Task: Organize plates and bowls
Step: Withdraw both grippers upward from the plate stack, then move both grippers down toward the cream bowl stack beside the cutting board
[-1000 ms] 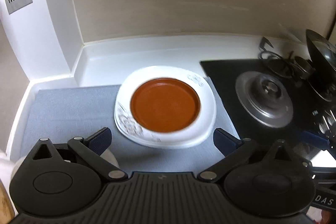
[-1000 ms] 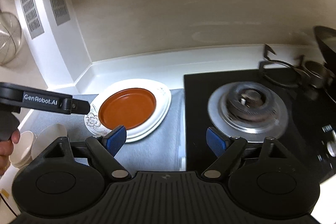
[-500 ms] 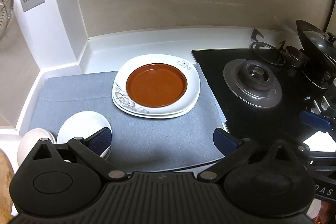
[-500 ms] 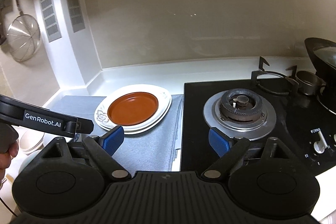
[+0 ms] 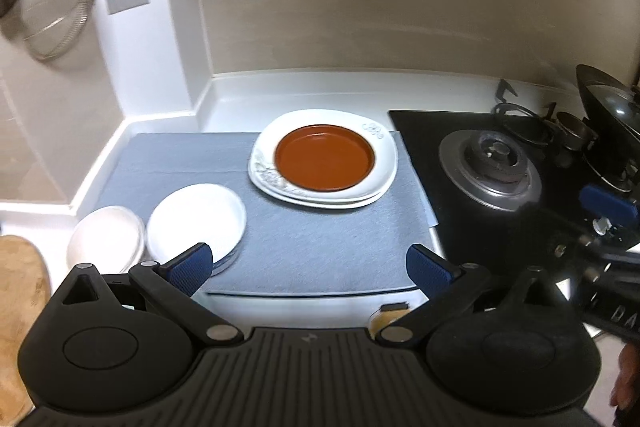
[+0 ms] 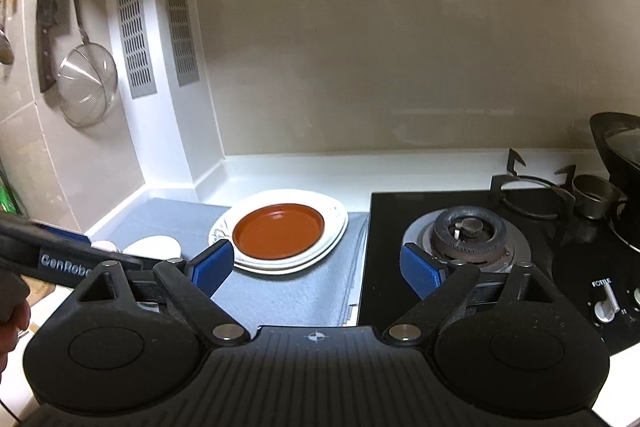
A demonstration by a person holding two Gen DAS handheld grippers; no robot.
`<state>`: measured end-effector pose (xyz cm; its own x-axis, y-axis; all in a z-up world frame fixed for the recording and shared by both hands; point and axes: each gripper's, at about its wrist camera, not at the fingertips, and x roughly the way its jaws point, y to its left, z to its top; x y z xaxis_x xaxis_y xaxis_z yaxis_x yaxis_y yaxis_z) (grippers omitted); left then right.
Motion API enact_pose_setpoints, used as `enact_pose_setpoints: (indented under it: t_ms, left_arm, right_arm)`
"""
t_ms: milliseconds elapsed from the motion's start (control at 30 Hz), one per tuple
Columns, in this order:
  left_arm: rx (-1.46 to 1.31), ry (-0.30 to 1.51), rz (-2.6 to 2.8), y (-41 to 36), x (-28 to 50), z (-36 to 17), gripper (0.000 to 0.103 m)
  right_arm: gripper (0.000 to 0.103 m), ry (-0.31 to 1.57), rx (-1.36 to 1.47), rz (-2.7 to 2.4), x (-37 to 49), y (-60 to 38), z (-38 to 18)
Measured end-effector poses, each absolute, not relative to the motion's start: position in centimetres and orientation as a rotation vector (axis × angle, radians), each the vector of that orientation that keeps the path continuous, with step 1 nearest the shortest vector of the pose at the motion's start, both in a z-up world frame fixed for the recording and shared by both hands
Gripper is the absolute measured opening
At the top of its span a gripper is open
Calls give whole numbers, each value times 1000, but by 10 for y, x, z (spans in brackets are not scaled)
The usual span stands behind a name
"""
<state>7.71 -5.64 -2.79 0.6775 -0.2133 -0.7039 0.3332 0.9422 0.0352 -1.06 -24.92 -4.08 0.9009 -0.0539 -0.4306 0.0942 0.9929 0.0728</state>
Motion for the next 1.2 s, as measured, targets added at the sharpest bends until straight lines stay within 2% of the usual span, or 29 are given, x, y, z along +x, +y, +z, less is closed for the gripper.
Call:
enact_pose_setpoints:
  t_ms: [333, 733, 1200]
  left_arm:
    - [135, 835, -199, -11, 62, -42, 103]
    - [80, 832, -203, 61, 81, -38, 103]
    - [87, 798, -503, 55, 114, -34, 103]
  right_arm:
    - [94, 507, 113, -50, -14, -245, -55]
    - [94, 559, 80, -51, 12, -183, -61]
    - [94, 510, -46, -234, -7, -128, -50]
